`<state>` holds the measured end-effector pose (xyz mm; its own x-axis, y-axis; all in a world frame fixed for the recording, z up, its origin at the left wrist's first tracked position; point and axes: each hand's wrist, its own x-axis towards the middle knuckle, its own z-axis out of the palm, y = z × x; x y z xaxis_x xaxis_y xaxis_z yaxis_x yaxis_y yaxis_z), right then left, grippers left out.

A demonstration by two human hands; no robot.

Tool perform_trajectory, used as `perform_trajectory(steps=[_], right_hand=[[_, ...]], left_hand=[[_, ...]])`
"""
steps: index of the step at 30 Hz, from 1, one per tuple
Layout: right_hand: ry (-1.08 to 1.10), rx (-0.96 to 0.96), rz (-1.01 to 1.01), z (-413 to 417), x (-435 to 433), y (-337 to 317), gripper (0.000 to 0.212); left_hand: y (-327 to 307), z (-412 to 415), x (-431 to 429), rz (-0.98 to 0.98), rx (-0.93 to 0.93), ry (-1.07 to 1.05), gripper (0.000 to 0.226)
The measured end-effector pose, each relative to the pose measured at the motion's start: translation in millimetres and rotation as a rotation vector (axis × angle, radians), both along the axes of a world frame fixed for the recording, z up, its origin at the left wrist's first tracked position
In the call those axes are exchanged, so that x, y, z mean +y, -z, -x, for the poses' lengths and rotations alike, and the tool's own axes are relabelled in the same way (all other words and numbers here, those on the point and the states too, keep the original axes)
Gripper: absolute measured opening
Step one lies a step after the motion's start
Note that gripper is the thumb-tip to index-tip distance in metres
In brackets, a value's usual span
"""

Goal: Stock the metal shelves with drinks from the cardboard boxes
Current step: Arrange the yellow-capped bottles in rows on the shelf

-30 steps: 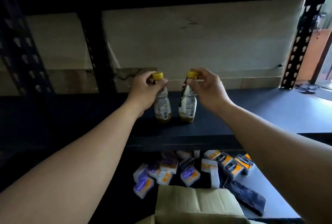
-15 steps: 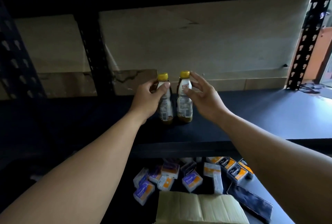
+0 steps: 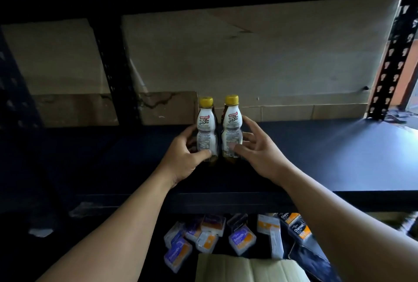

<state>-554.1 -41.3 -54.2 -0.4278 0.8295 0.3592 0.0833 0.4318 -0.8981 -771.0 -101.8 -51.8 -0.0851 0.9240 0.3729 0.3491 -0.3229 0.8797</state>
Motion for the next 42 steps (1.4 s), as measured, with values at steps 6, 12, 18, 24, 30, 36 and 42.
perform_trajectory(steps=[6,12,18,24,30,36,42], right_hand=[[-0.034,0.016,0.006,0,3,1,0.076],[0.084,-0.048,-0.038,1,5,1,0.086],[0.044,-0.012,-0.019,0,-2,-1,0.098],[0.072,-0.090,-0.137,2,-4,-2,0.104],[0.122,-0.158,-0.162,1,-7,-2,0.114],[0.089,-0.130,-0.175,0,-4,1,0.116],[0.104,-0.150,-0.171,0,-2,0,0.113]], left_hand=[[1,2,4,0.015,0.021,0.004,0.045],[0,-1,0,-0.025,0.060,-0.085,0.070],[1,-3,-4,-0.037,0.140,-0.110,0.112],[-2,-10,-10,-0.098,0.323,-0.116,0.121],[1,-10,-8,-0.107,0.317,-0.138,0.118],[2,-6,-6,-0.110,0.331,-0.127,0.114],[3,-5,-3,-0.085,0.304,-0.128,0.122]])
